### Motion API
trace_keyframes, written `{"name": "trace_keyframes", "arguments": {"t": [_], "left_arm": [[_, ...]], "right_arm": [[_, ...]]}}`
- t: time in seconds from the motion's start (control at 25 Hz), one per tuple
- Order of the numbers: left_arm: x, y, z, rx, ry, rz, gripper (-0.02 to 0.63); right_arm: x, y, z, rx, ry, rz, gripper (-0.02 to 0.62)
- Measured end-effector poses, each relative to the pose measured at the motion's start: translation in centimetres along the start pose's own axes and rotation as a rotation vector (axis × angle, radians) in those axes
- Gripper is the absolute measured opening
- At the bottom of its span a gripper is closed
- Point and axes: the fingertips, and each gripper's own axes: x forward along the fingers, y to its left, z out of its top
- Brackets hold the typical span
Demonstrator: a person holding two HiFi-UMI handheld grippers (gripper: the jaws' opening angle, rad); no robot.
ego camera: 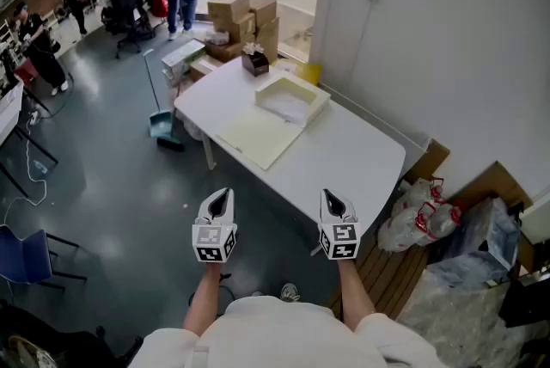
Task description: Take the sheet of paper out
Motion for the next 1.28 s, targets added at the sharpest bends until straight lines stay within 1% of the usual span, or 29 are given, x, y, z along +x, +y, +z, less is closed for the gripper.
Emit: {"name": "trace_keyframes", "arguments": {"t": [0.36,0.64,0.92,1.12,1.28], "left_arm": [[-0.4,1.0,-0.1,-0.007,-0.001,-0.02,-0.002],[-1.3,2.0,-1.2,-0.017,0.014,-0.029,0.0],[-1.4,2.8,-1.9,-0.019,0.026,-0.033,-0.002],[0.0,3.5,-1.7,-0.015,0.022,-0.026,-0.002],[2.5,4.2,-1.4,-0.004,0.023,-0.019,-0.002]], "right_arm": [[0.1,1.2,0.6,0.003,-0.01,-0.017,0.002],[-0.1,2.3,0.5,-0.001,-0.006,-0.039,0.002],[0.4,3.0,0.4,-0.018,0.002,-0.033,0.002],[2.1,2.2,1.3,-0.021,-0.013,-0.03,0.002],[4.4,0.9,1.6,-0.024,-0.022,-0.029,0.002]]}}
